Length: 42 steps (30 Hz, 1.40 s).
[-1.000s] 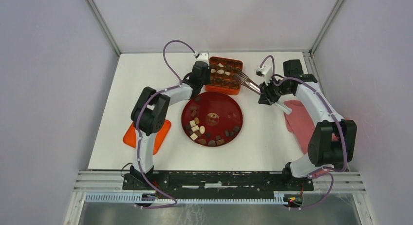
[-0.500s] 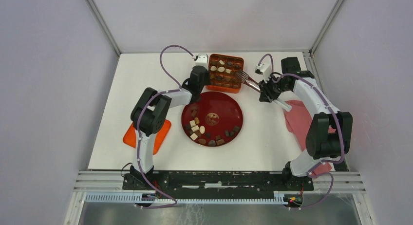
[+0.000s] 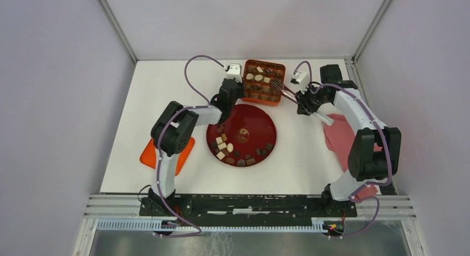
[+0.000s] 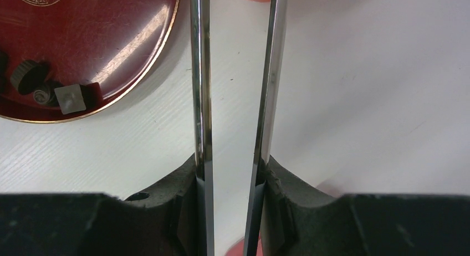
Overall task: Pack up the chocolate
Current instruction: Place the packing box at the center of the board.
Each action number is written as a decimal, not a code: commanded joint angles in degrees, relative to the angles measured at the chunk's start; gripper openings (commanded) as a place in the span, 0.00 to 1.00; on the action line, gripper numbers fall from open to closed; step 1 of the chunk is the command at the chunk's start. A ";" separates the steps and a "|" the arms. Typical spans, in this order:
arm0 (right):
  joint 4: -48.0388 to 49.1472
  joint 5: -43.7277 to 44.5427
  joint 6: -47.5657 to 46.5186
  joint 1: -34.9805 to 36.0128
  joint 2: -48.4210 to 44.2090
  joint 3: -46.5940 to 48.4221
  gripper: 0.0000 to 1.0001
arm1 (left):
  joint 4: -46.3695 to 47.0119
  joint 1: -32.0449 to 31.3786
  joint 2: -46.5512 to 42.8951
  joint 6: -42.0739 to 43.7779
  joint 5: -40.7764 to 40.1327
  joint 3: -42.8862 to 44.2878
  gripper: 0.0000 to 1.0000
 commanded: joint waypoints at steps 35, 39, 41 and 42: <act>-0.25 4.25 -1.68 -6.04 -2.29 -1.43 0.00 | -19.48 -2.58 11.21 -5.07 14.30 26.87 0.07; -1.56 3.94 -2.19 -5.65 -0.40 -1.07 0.00 | -20.47 -2.55 11.48 -5.09 14.24 27.57 0.18; -1.71 4.21 -2.20 -5.31 0.24 -1.14 0.00 | -20.76 -2.54 11.27 -5.20 14.04 27.58 0.28; -1.94 4.42 -2.31 -5.10 0.49 -1.01 0.00 | -20.78 -2.50 11.07 -5.24 14.06 27.48 0.34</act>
